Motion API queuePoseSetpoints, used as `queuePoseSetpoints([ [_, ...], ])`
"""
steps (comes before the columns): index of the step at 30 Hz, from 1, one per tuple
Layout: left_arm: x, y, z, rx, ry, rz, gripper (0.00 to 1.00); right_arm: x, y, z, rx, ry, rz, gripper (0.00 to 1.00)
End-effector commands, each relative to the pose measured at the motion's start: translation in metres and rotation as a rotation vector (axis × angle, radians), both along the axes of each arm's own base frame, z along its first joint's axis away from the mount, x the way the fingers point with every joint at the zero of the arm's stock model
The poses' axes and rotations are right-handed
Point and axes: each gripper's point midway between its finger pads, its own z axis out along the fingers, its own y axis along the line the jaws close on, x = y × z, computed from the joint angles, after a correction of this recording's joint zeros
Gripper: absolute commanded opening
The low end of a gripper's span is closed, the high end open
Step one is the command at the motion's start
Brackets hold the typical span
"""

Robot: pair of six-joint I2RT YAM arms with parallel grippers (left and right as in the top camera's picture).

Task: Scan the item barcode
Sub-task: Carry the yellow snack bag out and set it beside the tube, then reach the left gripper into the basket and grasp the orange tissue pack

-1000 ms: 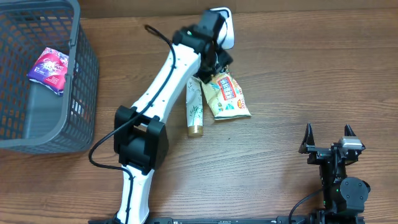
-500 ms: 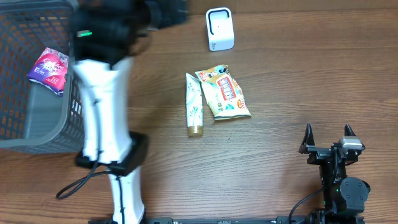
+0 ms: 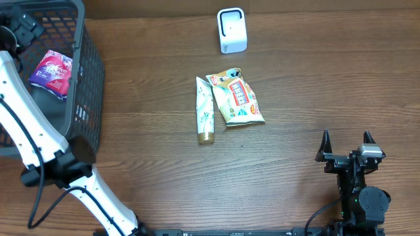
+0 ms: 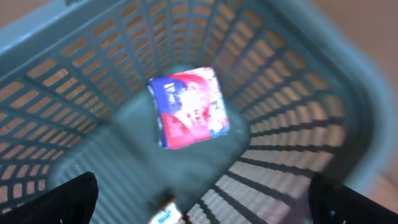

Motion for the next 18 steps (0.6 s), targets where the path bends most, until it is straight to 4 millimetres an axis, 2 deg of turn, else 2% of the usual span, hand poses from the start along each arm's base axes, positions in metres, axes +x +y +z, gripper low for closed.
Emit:
queuePoseSetpoints([
  [1,0.014,0.018,-0.061,-0.014,0.158,-0.055,1.00,0.000,0.000,-0.002,-0.005,-0.003,-0.004,1.00],
  [3,0.023,0.022,-0.091,-0.038,0.209,-0.061,1.00,0.000,0.000,-0.002,-0.005,-0.003,-0.004,1.00],
  [5,0.034,0.027,-0.132,-0.056,0.284,-0.102,1.00,0.000,0.000,-0.002,-0.005,-0.003,-0.004,1.00],
  [7,0.042,0.029,-0.164,-0.060,0.348,-0.158,1.00,0.000,0.000,-0.002,-0.005,-0.003,-0.004,1.00],
  [12,0.047,0.042,-0.236,-0.061,0.486,-0.190,1.00,0.000,0.000,-0.002,-0.005,-0.003,-0.004,1.00],
  [18,0.054,0.045,-0.264,-0.056,0.513,-0.235,1.00,0.000,0.000,-0.002,-0.005,-0.003,-0.004,1.00],
])
